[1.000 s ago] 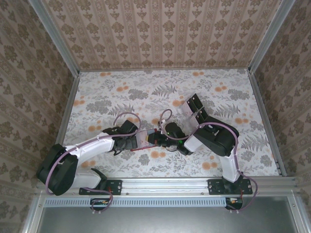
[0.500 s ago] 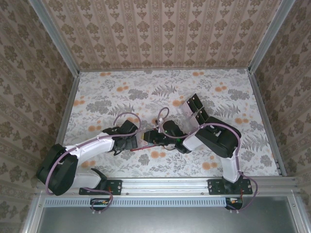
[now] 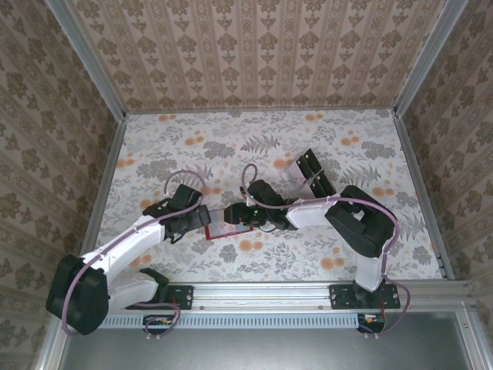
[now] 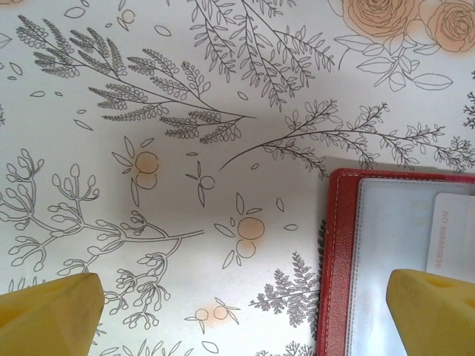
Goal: Put the credit cards into the card holder
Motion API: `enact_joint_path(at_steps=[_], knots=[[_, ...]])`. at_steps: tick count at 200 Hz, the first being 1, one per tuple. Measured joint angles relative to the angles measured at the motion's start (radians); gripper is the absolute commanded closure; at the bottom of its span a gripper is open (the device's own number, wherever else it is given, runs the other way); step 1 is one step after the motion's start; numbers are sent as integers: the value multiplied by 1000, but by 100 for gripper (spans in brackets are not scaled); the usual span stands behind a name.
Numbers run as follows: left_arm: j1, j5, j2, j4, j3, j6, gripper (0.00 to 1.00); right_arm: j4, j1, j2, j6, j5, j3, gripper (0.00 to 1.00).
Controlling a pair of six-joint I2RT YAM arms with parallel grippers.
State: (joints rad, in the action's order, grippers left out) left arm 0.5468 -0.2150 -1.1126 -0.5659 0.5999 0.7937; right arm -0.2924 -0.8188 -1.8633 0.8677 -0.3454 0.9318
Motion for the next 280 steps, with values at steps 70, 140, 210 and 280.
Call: enact_joint_path(at_steps=[70, 140, 210, 280], knots=[[-12, 10, -25, 4, -55, -1, 0, 338, 0, -4, -168, 111, 163, 82], [-12, 10, -60, 29, -70, -1, 0, 433, -5, -92, -215, 133, 242, 85], [-12, 22, -71, 48, -77, -1, 0, 460, -24, -125, -219, 133, 304, 86], [-12, 33, -73, 63, -89, -1, 0, 470, -53, -166, -218, 132, 361, 86]])
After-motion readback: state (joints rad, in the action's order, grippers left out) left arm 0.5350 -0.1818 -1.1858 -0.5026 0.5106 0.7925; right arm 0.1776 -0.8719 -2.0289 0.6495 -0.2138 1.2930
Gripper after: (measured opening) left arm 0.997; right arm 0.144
